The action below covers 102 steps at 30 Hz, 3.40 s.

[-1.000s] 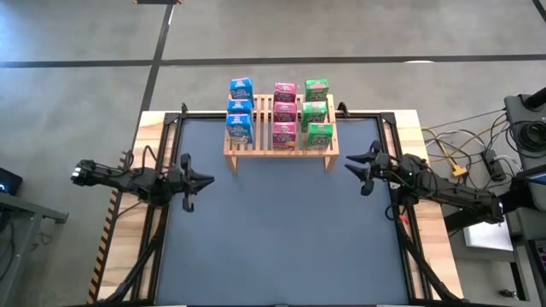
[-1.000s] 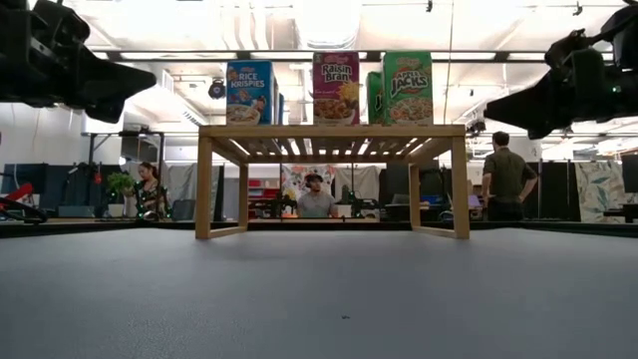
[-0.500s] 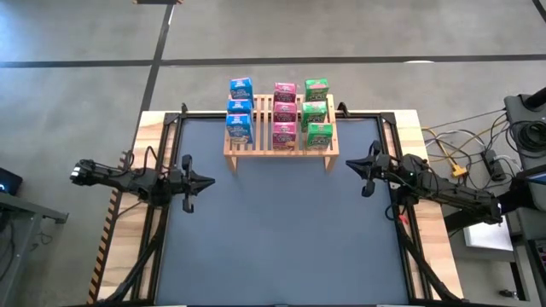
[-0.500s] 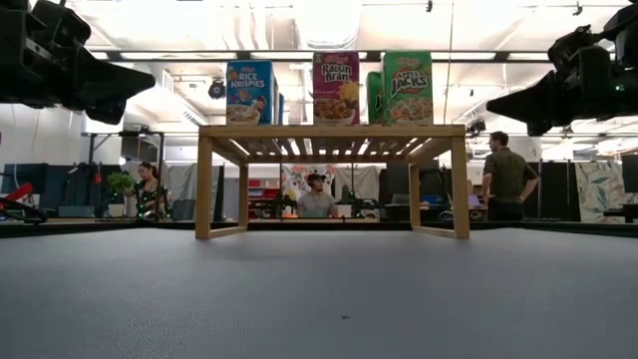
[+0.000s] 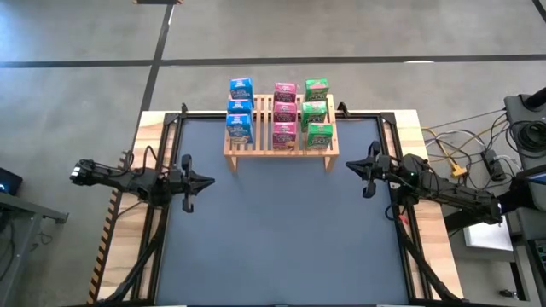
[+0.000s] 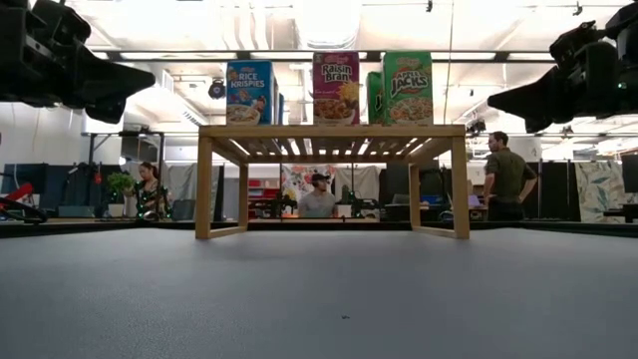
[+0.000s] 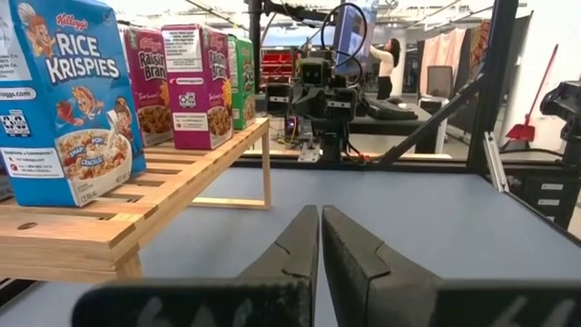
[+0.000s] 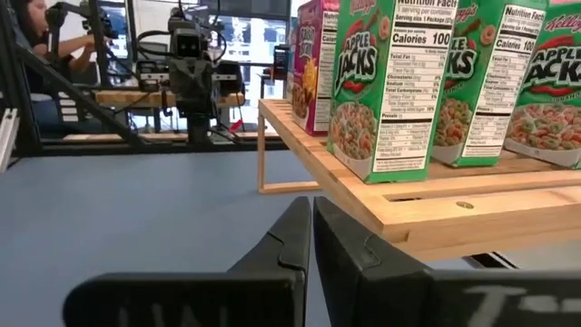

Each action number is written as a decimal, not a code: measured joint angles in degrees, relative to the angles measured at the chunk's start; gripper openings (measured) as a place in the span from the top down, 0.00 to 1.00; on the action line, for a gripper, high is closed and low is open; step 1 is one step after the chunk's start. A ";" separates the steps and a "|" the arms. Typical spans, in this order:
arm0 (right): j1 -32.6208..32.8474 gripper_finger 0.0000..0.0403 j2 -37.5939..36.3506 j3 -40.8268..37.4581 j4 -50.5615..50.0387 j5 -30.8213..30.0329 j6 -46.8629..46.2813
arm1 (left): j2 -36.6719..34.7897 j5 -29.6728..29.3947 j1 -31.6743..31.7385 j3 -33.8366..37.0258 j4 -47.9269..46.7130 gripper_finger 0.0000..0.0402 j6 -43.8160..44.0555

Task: Stack cereal on shelf
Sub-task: Return to Home Position

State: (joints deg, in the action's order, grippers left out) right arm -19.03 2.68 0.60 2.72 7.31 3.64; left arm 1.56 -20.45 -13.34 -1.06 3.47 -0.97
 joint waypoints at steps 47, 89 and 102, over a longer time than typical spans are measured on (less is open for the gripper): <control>-0.02 0.98 0.11 0.02 0.10 0.18 -7.47 | -0.03 0.00 0.00 -0.20 0.36 1.00 0.02; -0.01 0.98 0.11 0.02 0.11 0.18 -7.50 | -0.04 0.00 0.02 -0.20 0.32 1.00 0.02; -0.02 0.98 0.11 0.02 0.11 0.17 -7.50 | -0.03 0.00 0.02 -0.20 0.33 1.00 0.02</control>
State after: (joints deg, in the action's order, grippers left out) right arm -19.05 2.79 0.62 2.83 7.49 -3.86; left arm 1.53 -20.45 -13.32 -1.26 3.80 -0.95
